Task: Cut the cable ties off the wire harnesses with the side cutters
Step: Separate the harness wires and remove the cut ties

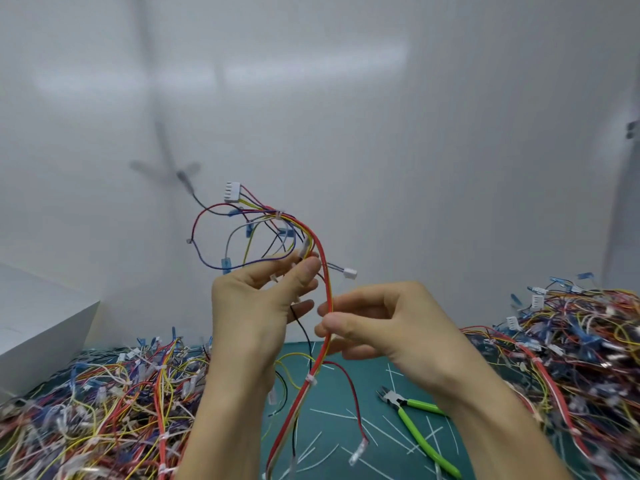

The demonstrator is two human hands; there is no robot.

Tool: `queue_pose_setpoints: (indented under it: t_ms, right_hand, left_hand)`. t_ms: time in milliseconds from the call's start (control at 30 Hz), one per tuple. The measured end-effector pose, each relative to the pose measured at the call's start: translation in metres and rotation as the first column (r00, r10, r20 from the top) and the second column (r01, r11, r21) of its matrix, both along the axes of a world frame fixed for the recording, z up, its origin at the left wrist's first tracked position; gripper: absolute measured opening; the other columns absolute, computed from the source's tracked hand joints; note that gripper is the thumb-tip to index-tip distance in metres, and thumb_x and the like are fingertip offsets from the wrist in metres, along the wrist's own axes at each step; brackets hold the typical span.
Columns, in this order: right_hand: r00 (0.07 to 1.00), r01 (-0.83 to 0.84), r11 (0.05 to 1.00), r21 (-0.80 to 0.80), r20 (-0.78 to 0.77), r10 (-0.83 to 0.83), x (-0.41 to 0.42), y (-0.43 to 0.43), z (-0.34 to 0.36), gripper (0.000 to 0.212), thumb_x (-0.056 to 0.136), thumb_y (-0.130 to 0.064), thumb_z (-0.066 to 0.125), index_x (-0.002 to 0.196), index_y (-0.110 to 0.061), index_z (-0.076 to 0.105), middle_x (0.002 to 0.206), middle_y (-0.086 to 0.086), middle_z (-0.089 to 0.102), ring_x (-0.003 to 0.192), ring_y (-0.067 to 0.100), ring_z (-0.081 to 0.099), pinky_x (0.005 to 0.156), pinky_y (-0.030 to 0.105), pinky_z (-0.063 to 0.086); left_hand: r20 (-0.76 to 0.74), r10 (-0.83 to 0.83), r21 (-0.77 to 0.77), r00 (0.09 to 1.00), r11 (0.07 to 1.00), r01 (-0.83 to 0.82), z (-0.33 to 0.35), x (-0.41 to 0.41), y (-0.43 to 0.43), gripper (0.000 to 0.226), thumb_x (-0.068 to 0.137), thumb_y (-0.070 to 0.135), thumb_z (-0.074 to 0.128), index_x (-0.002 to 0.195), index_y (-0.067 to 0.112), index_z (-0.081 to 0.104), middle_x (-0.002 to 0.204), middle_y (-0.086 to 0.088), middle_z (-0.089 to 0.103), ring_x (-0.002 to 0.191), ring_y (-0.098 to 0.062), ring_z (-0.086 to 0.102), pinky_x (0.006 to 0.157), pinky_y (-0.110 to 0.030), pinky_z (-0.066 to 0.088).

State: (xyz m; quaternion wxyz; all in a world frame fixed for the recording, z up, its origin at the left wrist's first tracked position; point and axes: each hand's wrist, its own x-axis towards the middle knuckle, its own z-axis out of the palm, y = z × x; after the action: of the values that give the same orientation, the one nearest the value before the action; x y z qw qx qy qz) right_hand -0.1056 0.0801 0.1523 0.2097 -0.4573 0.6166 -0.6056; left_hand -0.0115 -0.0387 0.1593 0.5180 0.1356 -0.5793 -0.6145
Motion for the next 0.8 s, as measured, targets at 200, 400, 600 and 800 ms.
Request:
queue_pose_setpoints:
  t_ms: [200,400,600,800]
  right_hand:
    - [0.989,0.134,0.963,-0.234,0.101,-0.113,0.001,-0.007,-0.001,0.018,0.088,-0.006,0.069,0.08,-0.019,0.078,0.077,0.007,0.077,0.071,0.025,0.075,0.058,0.022,0.058]
    - [0.958,0.228,0.921,-0.315,0.244,-0.153,-0.012,-0.003,-0.001,0.013,0.092,-0.004,0.064,0.092,-0.011,0.074,0.078,0.008,0.077,0.069,0.024,0.076,0.057,0.019,0.057]
    - [0.946,0.265,0.911,-0.317,0.268,-0.182,-0.02,0.0,-0.002,0.013,0.093,-0.005,0.063,0.094,-0.011,0.075,0.082,0.007,0.078,0.072,0.024,0.076,0.059,0.02,0.058]
    - [0.938,0.307,0.879,-0.364,0.273,-0.214,-0.022,0.002,-0.001,0.015,0.093,-0.004,0.062,0.092,-0.012,0.074,0.08,0.006,0.077,0.071,0.022,0.076,0.058,0.02,0.057]
  left_hand:
    - [0.013,-0.169,-0.012,0.986,0.985,0.169,0.002,-0.001,0.005,0.021,0.082,0.016,0.069,0.101,0.018,0.076,0.095,-0.003,0.078,0.086,-0.02,0.075,0.07,-0.03,0.062]
    - [0.311,-0.244,-0.113,0.919,0.95,0.29,-0.001,0.008,-0.003,0.03,0.096,0.016,0.059,0.122,0.028,0.066,0.105,0.003,0.076,0.092,-0.016,0.074,0.079,-0.026,0.06]
    - [0.544,-0.167,-0.285,0.822,0.885,0.368,-0.003,0.013,-0.008,0.039,0.084,0.043,0.065,0.122,0.035,0.064,0.1,0.013,0.076,0.092,-0.002,0.071,0.075,-0.014,0.056]
    - [0.698,-0.097,-0.309,0.709,0.853,0.42,-0.011,0.014,-0.017,0.07,0.057,0.048,0.087,0.12,0.043,0.057,0.099,0.02,0.072,0.079,-0.004,0.073,0.069,-0.013,0.054]
